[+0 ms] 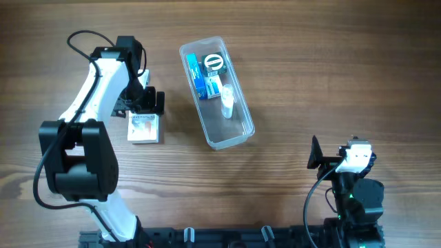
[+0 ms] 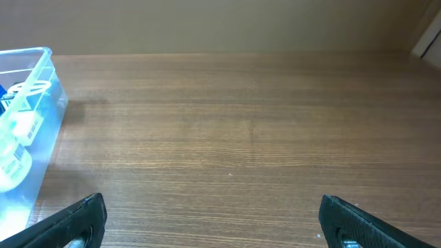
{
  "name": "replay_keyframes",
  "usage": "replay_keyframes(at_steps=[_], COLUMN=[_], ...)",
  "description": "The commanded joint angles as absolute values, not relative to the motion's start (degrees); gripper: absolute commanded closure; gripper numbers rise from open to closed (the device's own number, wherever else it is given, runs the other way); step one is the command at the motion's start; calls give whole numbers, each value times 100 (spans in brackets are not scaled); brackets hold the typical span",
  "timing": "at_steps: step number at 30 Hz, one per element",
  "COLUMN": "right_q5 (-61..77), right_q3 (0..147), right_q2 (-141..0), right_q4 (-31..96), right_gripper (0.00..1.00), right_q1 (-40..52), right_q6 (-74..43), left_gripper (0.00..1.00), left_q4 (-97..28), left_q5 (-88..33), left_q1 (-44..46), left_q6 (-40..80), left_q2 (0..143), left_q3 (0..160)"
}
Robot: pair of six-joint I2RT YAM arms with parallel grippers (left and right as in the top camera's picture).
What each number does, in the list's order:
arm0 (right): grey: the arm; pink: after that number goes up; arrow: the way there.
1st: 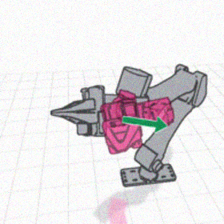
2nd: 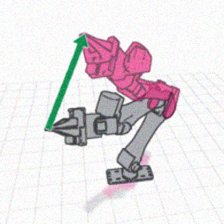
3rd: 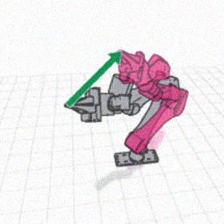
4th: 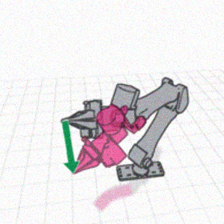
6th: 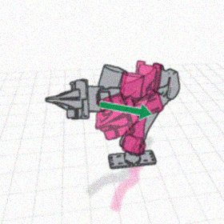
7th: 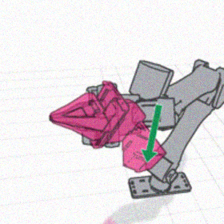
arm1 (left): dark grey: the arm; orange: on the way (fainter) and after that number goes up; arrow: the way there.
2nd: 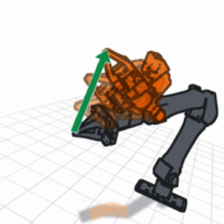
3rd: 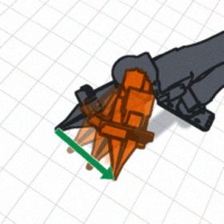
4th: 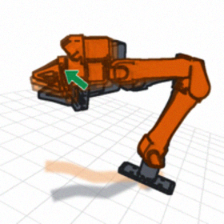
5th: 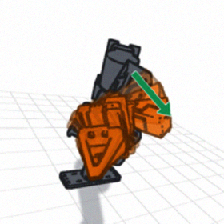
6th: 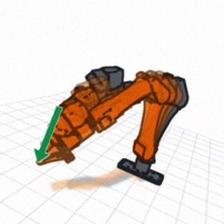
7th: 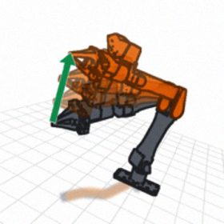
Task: Pack container
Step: 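Move the left gripper over the Hansaplast box, then lower the left gripper and grasp the Hansaplast box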
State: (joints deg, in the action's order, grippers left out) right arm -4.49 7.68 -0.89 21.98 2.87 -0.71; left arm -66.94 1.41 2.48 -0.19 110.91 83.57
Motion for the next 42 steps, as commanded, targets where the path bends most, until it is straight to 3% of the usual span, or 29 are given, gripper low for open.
replay_keyframes(at_steps=[1,16,42], right_q5=[-416,-416,-416], right_q3=[744,744,744], right_q2=[-27,-27,-27], right_q4=[2169,2169,2169], right_gripper=[0,0,0], right_q1=[255,255,255], right_q6=[-1,-1,-1], left_gripper=[0,0,0], left_q4=[-6692,-6486,-6364], left_q5=[47,-432,-403], left_q1=[233,-141,86], left_q6=[-108,-86,-80], left_q2=[11222,11417,11898], left_q3=[8278,8125,8040])
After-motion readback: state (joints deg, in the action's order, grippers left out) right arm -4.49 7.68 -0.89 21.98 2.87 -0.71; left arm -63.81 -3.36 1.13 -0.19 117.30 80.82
